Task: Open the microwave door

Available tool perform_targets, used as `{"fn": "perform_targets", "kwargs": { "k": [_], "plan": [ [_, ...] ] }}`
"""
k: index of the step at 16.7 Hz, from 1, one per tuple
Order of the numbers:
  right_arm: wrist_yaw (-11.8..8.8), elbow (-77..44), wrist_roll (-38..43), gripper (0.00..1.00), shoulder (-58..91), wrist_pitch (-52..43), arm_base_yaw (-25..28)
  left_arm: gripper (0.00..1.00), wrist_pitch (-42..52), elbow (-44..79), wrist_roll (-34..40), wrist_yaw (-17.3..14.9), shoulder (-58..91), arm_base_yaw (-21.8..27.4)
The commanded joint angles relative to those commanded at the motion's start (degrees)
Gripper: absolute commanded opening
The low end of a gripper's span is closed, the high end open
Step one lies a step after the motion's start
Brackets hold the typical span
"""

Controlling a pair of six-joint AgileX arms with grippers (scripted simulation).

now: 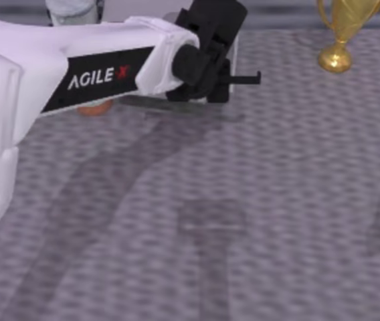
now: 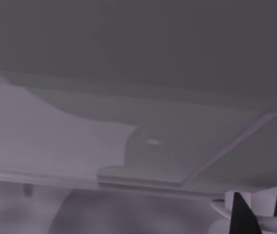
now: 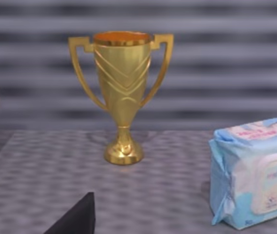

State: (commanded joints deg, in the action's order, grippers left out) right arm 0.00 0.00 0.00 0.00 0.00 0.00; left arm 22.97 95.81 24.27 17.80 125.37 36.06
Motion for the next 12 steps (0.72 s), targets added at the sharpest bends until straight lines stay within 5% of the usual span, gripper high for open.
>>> {"fn": "perform_targets", "kwargs": {
  "k": [12],
  "plan": [
    [0.00,0.00,0.00,1.00,0.00,0.00,0.00,0.00,-1.82,-2.53,-1.83,-1.56,-1.76,-0.16]
  ]
}}
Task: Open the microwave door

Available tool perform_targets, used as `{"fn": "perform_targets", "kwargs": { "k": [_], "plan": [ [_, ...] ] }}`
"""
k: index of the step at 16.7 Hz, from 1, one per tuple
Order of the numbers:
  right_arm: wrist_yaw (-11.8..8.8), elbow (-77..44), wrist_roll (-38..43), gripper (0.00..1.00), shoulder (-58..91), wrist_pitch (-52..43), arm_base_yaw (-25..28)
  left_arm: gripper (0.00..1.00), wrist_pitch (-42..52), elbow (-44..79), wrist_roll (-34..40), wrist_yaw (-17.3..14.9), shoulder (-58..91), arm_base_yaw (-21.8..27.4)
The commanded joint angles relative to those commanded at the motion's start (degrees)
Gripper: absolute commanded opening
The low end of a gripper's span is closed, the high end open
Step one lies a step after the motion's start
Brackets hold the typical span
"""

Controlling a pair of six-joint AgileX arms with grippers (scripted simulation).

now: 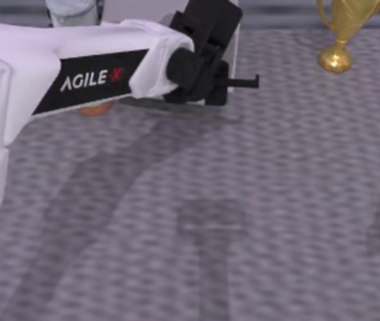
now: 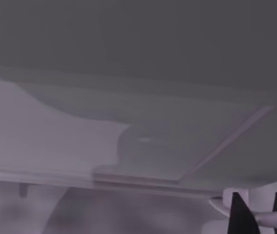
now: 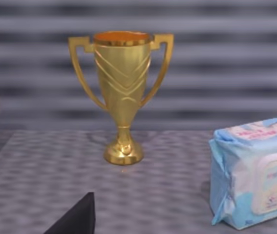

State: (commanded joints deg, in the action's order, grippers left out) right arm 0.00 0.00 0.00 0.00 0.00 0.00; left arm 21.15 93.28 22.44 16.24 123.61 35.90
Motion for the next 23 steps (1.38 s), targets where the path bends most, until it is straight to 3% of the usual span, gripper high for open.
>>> {"fn": "perform_targets", "kwargs": {
  "k": [23],
  "plan": [
    [0.00,0.00,0.00,1.00,0.00,0.00,0.00,0.00,-0.64,-1.51,-1.10,-0.58,-0.65,-0.28]
  ]
}}
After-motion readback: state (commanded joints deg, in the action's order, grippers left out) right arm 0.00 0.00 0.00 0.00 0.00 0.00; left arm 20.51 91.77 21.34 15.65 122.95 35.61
